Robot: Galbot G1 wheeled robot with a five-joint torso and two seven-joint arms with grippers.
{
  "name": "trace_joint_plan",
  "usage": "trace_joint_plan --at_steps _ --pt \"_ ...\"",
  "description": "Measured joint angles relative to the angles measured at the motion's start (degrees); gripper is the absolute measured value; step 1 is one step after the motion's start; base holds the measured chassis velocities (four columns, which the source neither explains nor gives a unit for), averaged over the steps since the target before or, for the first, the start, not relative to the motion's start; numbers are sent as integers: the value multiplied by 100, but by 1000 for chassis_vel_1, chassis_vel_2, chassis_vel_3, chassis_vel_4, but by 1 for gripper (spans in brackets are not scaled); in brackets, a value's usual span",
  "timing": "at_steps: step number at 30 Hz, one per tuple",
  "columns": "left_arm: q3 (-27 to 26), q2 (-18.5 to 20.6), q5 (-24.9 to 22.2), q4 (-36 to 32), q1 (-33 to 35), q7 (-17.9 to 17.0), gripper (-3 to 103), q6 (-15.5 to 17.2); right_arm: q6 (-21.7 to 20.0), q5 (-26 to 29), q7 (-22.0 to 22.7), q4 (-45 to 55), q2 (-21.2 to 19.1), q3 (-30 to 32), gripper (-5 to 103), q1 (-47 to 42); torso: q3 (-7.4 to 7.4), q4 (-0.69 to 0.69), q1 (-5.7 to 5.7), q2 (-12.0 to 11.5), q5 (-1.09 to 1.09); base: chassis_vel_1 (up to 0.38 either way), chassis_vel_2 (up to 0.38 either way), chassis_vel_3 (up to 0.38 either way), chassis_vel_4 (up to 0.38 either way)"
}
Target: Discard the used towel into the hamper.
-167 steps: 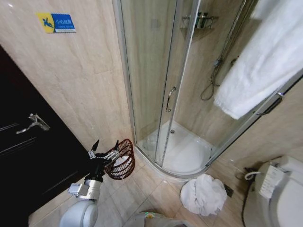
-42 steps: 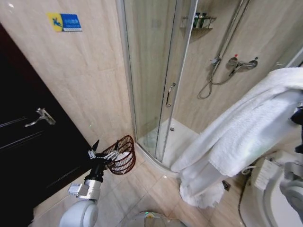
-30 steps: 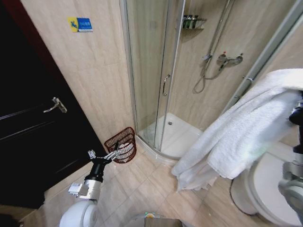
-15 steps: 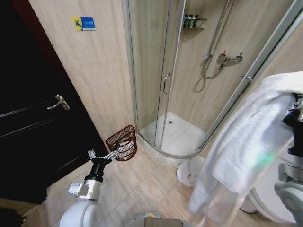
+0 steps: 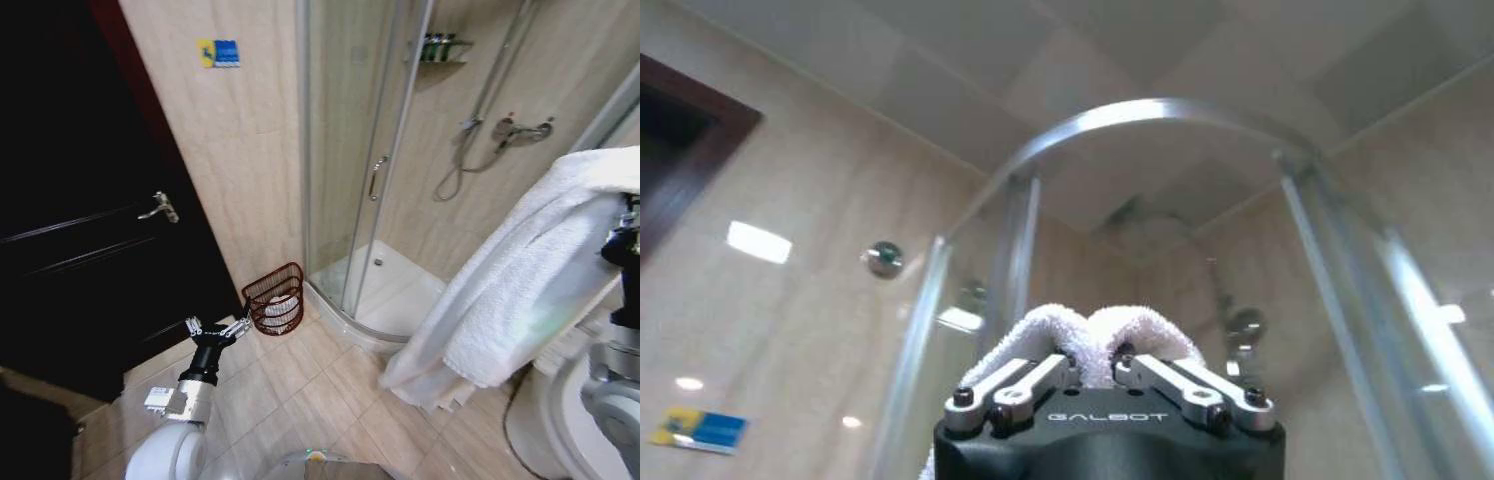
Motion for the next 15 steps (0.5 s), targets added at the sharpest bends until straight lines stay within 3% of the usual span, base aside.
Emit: trace_joint_plan --at_steps 15 --pt "0 0 0 0 0 0 100 0 -37 396 -603 -269 -380 -117 8 415 0 0 0 0 0 88 90 96 87"
